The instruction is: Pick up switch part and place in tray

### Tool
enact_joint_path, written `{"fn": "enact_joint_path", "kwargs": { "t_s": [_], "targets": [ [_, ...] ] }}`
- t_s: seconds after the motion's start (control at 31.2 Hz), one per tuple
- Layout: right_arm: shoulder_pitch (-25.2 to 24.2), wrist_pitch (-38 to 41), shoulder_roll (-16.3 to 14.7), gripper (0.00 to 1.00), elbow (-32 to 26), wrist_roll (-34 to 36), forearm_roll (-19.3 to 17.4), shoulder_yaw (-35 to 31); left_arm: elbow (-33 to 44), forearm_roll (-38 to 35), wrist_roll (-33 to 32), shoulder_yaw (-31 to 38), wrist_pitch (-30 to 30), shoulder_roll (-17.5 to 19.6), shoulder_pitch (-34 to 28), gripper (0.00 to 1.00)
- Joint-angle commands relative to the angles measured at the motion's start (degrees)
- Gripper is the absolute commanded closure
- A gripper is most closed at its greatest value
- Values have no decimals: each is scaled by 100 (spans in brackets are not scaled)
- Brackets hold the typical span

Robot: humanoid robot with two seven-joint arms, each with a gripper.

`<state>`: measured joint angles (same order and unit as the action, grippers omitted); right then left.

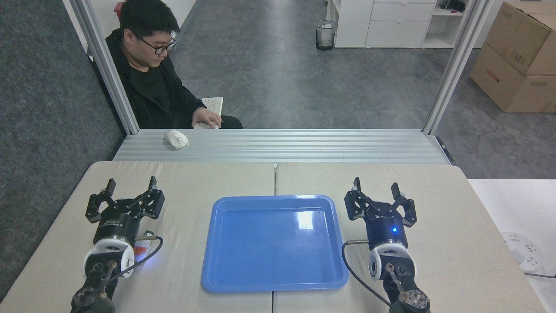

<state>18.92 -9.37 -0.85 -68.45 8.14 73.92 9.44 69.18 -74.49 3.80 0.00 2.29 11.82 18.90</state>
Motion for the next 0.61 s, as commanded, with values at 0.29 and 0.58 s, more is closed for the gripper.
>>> {"fn": "enact_joint_path", "kwargs": {
  "t_s": [0.29, 0.58],
  "targets": [
    [-2, -65, 147, 0, 7, 65, 167, 5, -298, 14, 60, -17, -282, -66, -862, 0],
    [-2, -126, 164, 0, 7, 65, 176, 5, -651, 5, 156, -17, -291, -101, -888, 0]
  ]
}}
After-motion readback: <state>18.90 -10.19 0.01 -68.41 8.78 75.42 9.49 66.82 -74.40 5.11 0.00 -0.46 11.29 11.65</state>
